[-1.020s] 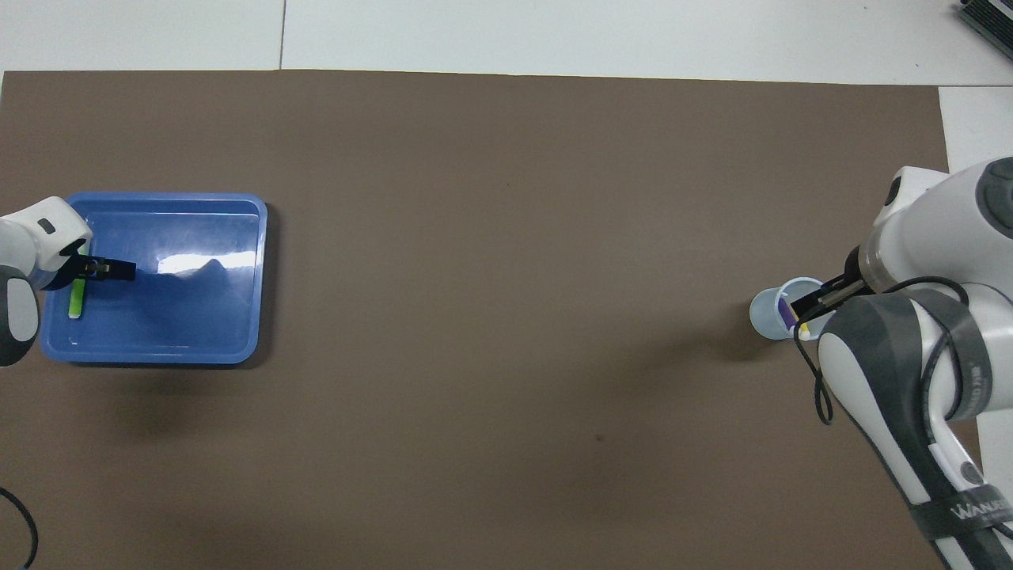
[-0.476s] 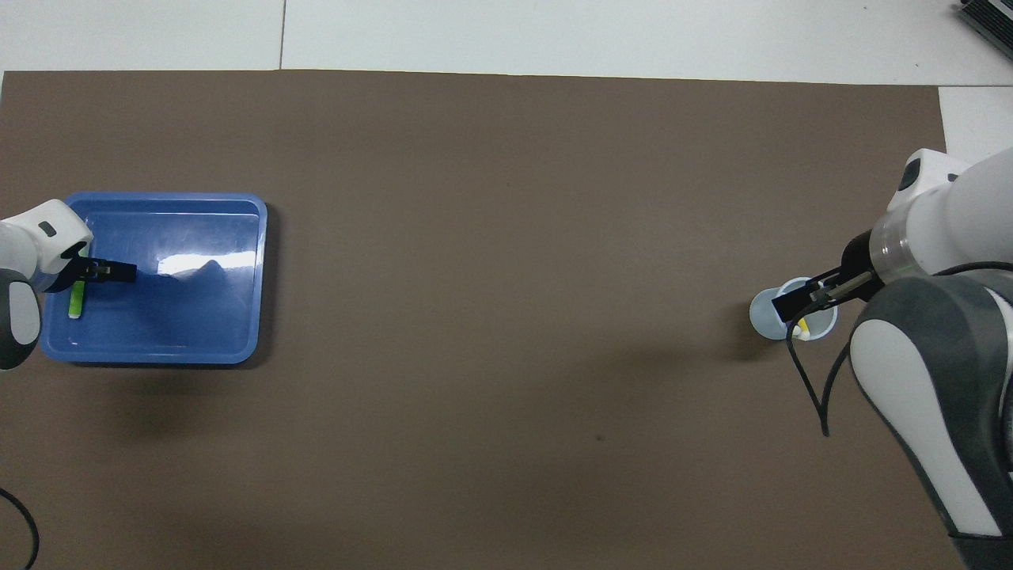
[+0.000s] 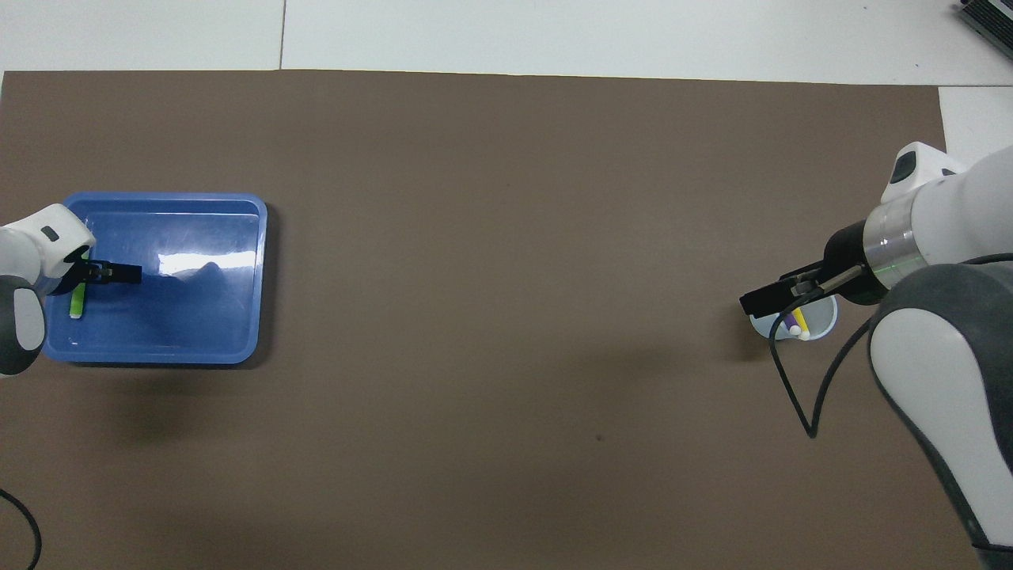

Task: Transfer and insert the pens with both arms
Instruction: 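Grasp the green pen in the tray with the left gripper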

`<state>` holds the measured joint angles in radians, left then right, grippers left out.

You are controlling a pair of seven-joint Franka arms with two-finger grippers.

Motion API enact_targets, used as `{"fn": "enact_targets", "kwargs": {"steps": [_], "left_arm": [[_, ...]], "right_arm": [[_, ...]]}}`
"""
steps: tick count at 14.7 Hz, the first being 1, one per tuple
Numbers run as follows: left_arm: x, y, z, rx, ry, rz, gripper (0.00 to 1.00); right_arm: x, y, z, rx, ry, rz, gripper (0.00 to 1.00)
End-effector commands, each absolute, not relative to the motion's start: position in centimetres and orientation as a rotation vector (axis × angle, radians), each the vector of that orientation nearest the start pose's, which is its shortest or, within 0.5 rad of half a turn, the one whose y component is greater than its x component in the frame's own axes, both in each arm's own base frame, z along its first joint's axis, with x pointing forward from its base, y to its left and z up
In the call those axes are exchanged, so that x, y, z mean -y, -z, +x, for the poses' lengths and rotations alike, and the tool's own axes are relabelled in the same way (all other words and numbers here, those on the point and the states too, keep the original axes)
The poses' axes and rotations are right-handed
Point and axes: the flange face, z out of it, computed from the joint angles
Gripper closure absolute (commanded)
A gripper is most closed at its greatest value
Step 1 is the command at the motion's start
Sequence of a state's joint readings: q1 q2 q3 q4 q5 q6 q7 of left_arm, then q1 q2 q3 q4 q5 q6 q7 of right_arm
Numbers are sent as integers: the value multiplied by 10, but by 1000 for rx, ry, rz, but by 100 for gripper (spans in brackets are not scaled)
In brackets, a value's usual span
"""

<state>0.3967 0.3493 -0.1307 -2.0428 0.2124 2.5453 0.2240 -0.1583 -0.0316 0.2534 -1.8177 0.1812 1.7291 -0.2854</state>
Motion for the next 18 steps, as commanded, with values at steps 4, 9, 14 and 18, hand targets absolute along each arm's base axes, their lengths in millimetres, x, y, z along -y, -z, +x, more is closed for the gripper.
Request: {"fn": "enact_targets", "kwargs": {"steps": [4,9,14,18], "left_arm": [[-168,-274,582,-144,193,-3007,9],[-170,-282,588,-137,188,-3008,12],[-170,-285,591,-120,171,-3019,27],[-168,-290,594,-86,159,-3037,45]], "right_arm": [[-81,-555,541,493,-42,-2841,0],[-94,-563,540,510,-20,-2809,0],[-98,-565,540,513,-20,-2801,0],[-98,-565,540,511,-22,-2801,0]]}}
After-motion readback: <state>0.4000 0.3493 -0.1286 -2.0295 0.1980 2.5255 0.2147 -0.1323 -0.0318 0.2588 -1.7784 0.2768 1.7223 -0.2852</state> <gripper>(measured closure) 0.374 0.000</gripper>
